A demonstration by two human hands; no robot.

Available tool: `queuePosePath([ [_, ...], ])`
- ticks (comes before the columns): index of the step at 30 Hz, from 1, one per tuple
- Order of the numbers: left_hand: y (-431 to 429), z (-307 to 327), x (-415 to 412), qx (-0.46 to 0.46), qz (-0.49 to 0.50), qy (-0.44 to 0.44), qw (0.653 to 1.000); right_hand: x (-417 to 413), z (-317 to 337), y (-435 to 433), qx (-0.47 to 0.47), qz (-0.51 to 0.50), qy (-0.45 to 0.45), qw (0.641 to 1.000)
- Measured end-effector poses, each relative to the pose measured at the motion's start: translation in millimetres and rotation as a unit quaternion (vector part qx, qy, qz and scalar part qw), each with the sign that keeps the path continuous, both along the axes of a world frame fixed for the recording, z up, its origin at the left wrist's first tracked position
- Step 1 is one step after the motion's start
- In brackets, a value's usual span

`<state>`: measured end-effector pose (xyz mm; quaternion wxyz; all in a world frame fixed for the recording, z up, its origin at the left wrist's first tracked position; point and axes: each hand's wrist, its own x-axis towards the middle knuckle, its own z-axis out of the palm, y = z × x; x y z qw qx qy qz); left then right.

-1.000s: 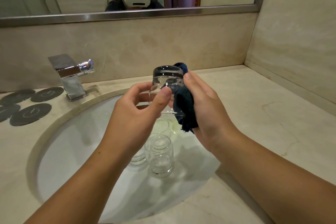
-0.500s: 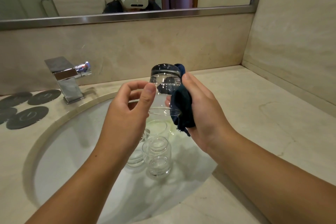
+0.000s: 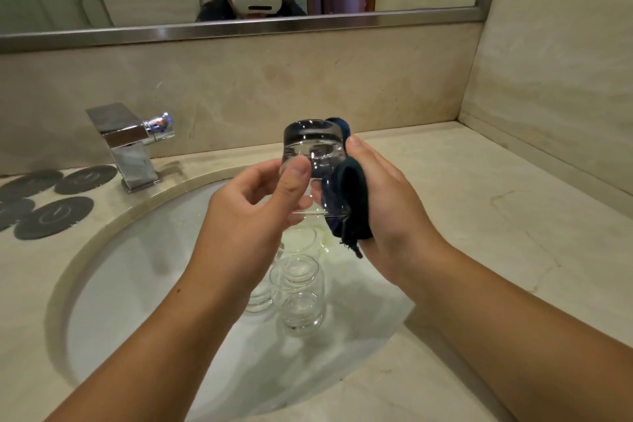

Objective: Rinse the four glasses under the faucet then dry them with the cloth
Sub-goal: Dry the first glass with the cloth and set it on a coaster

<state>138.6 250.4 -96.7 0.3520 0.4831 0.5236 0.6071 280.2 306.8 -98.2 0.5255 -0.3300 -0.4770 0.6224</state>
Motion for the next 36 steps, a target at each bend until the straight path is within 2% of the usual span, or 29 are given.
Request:
queuePosePath([
  [4, 0.9, 1.3, 2.0, 0.015, -0.011, -0.023, 1.000, 0.5, -0.2, -1.5, -0.045, 0.039, 0.046, 0.997],
  [7, 2.6, -0.3, 1.4, 0.021, 0.007, 0.042, 0.999, -1.4, -3.6, -1.0, -0.038, 0.006, 0.043, 0.998],
  [9, 2.8, 1.0, -0.2, 0.018, 0.024, 0.084, 0.996, -1.6, -5.0, 0.8, -0.011, -0.022, 0.021, 0.999],
  [16, -2.4, 0.9, 5.1, -0.003, 0.024, 0.131, 0.991, -1.2, -2.9, -0.6, 0.088, -0.045, -0.032, 0.995],
  [20, -1.9, 0.8, 1.1, -0.003, 0.025, 0.118, 0.993, -0.6, -1.5, 0.1, 0.077, -0.033, -0.023, 0.996],
  [24, -3.9, 4.0, 2.6, 0.009, -0.018, 0.053, 0.998, 0.9, 0.5, -2.2, 0.009, -0.007, 0.014, 1.000],
  [27, -1.6, 2.3, 5.8, 0.009, -0.003, 0.005, 1.000, 0.9, 0.0, -1.9, -0.004, 0.011, 0.027, 1.000],
  [32, 5.0, -3.7, 0.8, -0.014, 0.033, 0.071, 0.997, -0.7, -5.1, 2.2, 0.036, -0.023, 0.002, 0.999],
  [36, 3.4, -3.1, 0.4, -0.019, 0.016, 0.070, 0.997, 0.4, -6.1, 4.5, 0.065, -0.047, -0.035, 0.996],
])
